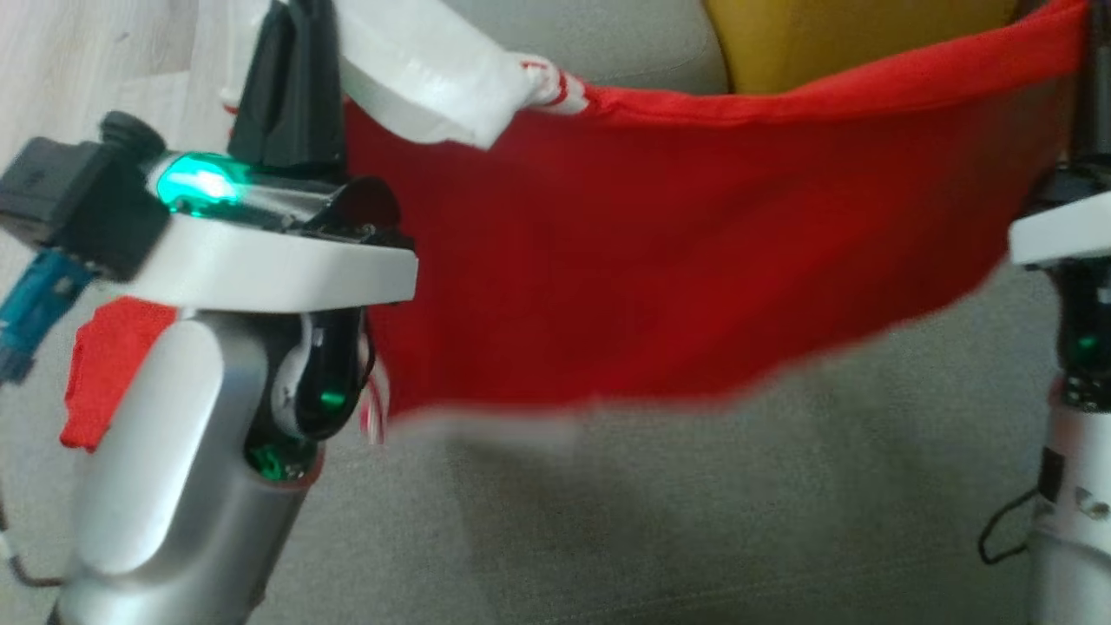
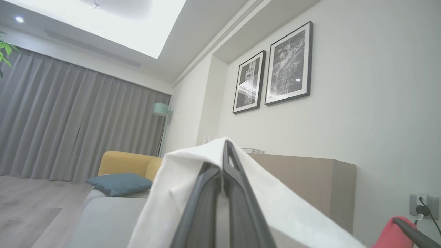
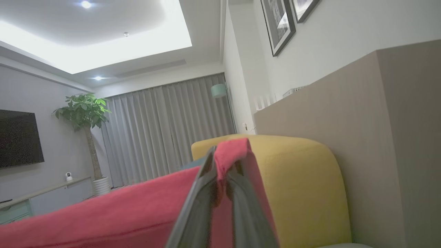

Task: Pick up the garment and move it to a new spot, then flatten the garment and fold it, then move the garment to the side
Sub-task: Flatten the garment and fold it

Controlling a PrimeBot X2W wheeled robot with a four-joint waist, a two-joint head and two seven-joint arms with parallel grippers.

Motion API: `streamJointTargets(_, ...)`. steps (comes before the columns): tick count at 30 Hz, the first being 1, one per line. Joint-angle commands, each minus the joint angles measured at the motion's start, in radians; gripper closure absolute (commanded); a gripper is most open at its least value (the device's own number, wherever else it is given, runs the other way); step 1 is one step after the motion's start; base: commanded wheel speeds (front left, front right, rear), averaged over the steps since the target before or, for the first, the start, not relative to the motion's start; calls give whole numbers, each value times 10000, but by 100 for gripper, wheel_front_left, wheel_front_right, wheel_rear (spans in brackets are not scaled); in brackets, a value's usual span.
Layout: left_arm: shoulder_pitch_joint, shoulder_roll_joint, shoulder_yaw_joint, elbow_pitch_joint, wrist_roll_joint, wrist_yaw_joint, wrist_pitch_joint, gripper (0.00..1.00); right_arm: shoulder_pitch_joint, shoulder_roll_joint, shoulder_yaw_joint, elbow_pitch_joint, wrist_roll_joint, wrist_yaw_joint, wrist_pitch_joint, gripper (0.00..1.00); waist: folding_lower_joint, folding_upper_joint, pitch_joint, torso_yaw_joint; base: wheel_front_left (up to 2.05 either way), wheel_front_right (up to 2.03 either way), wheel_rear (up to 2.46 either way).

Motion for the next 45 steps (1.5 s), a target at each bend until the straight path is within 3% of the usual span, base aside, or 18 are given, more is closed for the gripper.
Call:
streamJointTargets(1, -540, 408, 521, -484, 125, 134, 232, 100, -252, 141, 120, -699, 48, 67, 341, 100, 0, -1, -32, -74, 0, 0, 0)
streamJointTargets(6, -1182, 772, 547, -304, 170, 125, 1039, 100, -406, 226, -330, -1028, -32, 67, 1204, 100, 0, -1, 234, -203, 0, 0, 0)
streamJointTargets(13, -3573, 889, 650, 2372, -309, -684, 1987, 100, -2483, 234, -172, 997, 87, 67, 1142, 100, 0, -1, 1660, -326, 0, 0, 0)
streamJointTargets(18, -6284, 780, 671, 5026, -75, -1291, 1884, 100, -5313, 235, -129, 3622, -296, 67, 31, 100, 0, -1, 2907, -240, 0, 0, 0)
streamJointTargets(26, -9440, 249, 733, 7893, 369, -1885, 270, 100, -9029, 159, -708, 7316, -750, 67, -2794, 100, 0, -1, 3728, 135, 0, 0, 0)
streamJointTargets(34, -9229, -136, 297, 9181, 408, -2485, -367, 100, -9269, 74, -602, 9701, -229, 67, -3439, 100, 0, -1, 4212, 521, 0, 0, 0)
streamJointTargets(45, -5834, -61, -199, 10068, 180, -3218, -829, 100, -6990, -173, 795, 11491, 963, 67, -3210, 100, 0, -1, 3971, 825, 0, 0, 0)
